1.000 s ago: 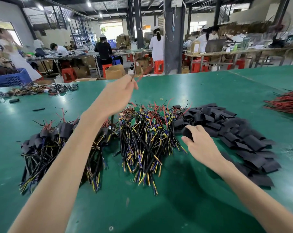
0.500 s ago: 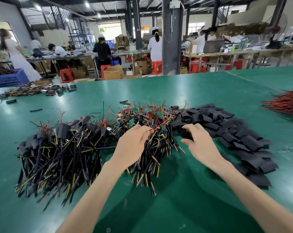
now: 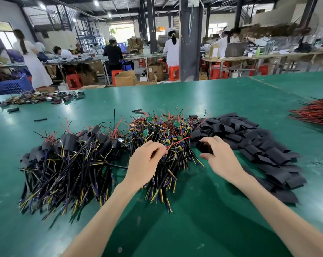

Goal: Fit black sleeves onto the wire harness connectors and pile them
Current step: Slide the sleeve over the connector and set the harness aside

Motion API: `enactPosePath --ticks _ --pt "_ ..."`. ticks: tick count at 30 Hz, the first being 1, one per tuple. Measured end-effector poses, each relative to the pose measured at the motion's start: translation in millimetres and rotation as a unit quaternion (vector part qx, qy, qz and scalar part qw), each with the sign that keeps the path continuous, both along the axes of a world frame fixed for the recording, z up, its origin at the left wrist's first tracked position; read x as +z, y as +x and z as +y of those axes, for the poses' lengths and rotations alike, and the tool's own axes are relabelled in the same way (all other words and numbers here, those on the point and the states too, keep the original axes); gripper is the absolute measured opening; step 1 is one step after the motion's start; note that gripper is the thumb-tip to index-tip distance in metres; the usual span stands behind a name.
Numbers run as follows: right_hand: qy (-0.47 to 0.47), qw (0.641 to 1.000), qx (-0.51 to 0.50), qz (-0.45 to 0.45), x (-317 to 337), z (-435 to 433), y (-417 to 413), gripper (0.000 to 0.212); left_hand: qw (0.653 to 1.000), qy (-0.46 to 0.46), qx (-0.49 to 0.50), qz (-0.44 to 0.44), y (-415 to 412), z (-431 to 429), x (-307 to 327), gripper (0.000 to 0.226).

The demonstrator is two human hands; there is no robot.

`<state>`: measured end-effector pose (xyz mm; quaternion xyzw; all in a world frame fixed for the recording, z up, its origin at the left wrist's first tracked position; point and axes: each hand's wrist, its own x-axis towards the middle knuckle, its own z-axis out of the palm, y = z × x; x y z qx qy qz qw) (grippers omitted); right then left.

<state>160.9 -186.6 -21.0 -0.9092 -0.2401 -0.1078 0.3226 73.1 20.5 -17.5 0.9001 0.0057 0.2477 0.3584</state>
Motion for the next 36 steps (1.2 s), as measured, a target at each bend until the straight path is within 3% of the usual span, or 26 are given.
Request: enactPosePath --ticks 4,16,28,36 --pt "0.012 1.000 0.014 0.012 0.2 0.9 -0.4 0.040 0.998 -0.059 -0.009 -0.011 -1.4 -0.3 1.5 0.021" --pt "0.052 0.997 0.040 0.030 -2.4 3.9 0.2 0.040 0.994 -0.098 -0.021 -0.048 -2.0 -1.5 1.7 0.020" --pt "0.034 0.998 0.041 0.015 -3.0 3.4 1.0 0.040 0.988 -0.139 -0.011 -0.063 -3.0 0.8 5.8 0.021" --pt "0.062 0.997 0.051 0.014 -0.5 6.3 -1.2 0.041 0.993 -0.111 -0.032 -0.023 -3.2 -0.7 1.7 0.020"
